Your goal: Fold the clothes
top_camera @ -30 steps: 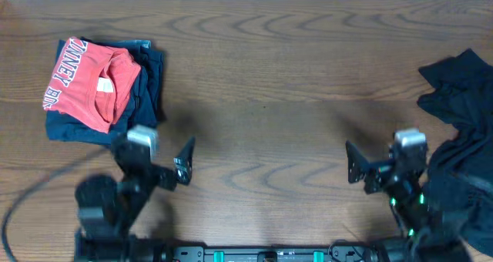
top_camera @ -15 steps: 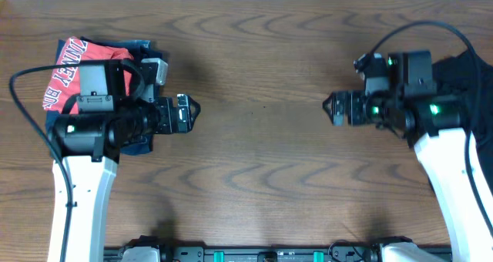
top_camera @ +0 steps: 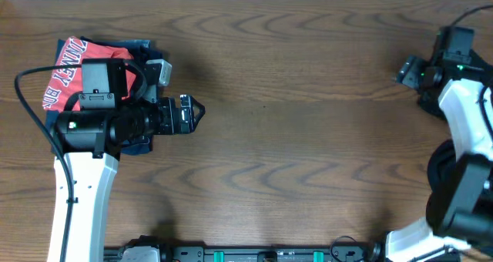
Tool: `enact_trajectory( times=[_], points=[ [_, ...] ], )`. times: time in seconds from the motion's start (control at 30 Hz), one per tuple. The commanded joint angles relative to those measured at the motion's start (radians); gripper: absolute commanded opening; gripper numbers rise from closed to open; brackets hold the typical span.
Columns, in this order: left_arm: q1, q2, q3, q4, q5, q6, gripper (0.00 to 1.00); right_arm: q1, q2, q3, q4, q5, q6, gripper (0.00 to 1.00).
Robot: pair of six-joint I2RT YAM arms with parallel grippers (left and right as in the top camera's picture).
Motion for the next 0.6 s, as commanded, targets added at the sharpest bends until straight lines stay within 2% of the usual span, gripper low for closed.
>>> enact_trajectory(
  times=[0.0, 0.23, 0.47, 0.5, 0.53, 0.57],
  points=[
    [-0.005, -0.006, 0.024, -0.003, 0.013, 0.002, 0.98, -0.031, 0.071, 0.014, 0.02, 0.026, 0.019, 0.85],
    [-0.005, -0.006, 0.024, -0.007, 0.013, 0.002, 0.98, -0.109, 0.208, 0.014, 0.11, 0.032, 0.006, 0.84],
    [-0.005, -0.006, 0.024, -0.007, -0.008, 0.002, 0.98, -0.173, 0.303, 0.014, 0.121, -0.014, 0.006, 0.74],
    [-0.005, -0.006, 0.024, -0.006, -0.013, 0.002, 0.98, -0.18, 0.309, 0.014, 0.123, -0.032, 0.006, 0.66],
    [-0.005, -0.006, 0.024, -0.006, -0.015, 0.002, 0.98, -0.186, 0.314, 0.014, 0.123, -0.054, 0.006, 0.52],
    [-0.005, -0.006, 0.024, -0.006, -0.018, 0.002, 0.98, -0.188, 0.314, 0.014, 0.12, -0.076, 0.001, 0.33]
  ],
)
